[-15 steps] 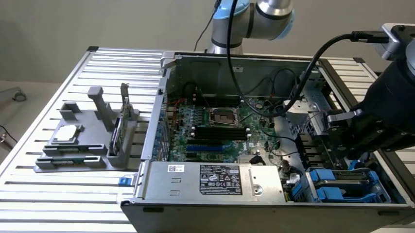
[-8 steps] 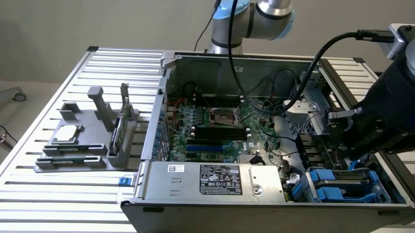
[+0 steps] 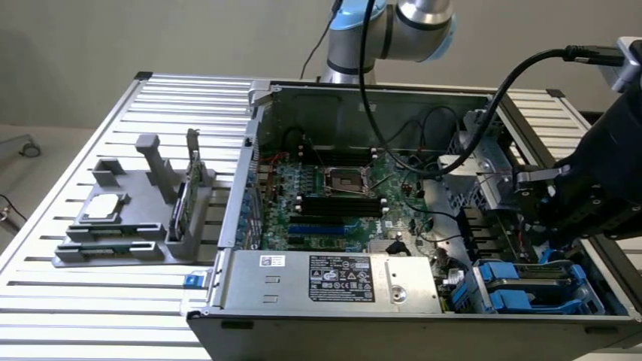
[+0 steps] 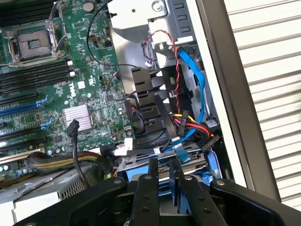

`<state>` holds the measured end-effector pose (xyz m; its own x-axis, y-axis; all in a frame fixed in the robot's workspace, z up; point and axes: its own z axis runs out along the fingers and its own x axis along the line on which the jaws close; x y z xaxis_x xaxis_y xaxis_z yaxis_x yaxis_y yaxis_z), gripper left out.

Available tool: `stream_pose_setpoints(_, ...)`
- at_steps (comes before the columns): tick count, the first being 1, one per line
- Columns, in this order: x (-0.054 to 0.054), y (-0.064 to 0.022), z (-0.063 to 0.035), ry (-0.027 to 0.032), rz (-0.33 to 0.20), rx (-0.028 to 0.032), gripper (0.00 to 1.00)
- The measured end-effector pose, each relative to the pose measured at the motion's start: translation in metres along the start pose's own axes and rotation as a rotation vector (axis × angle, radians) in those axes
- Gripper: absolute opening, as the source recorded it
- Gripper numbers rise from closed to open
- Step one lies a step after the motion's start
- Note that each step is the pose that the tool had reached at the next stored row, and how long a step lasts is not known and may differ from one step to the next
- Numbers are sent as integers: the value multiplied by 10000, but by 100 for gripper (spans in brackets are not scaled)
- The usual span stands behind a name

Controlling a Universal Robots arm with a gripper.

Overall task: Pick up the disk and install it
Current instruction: 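Insert the first disk wire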

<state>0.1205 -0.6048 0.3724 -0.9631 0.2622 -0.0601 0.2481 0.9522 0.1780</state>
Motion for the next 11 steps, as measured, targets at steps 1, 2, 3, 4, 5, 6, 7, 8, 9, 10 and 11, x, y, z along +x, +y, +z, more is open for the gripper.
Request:
stream_pose_setpoints(1,-14,3,1,-6,35,1,24)
stream_pose_setpoints(2,-28,7,3,-11,64,0,24)
stream_pose_setpoints(3,-43,11,5,-15,91,-2,24)
stream_pose_setpoints(4,-60,16,6,-19,116,-2,24)
stream_pose_setpoints(5,-77,20,9,-21,139,-4,24)
stream_pose_setpoints(6,-96,25,10,-25,162,-5,24)
stream_pose_setpoints(7,-114,29,12,-29,183,-4,24)
stream_pose_setpoints(8,-132,34,14,-32,204,-5,24)
stream_pose_setpoints(9,-149,38,16,-35,226,-5,24)
stream_pose_setpoints(10,-166,43,18,-39,248,-5,24)
stream_pose_setpoints(11,-183,47,20,-42,269,-6,24)
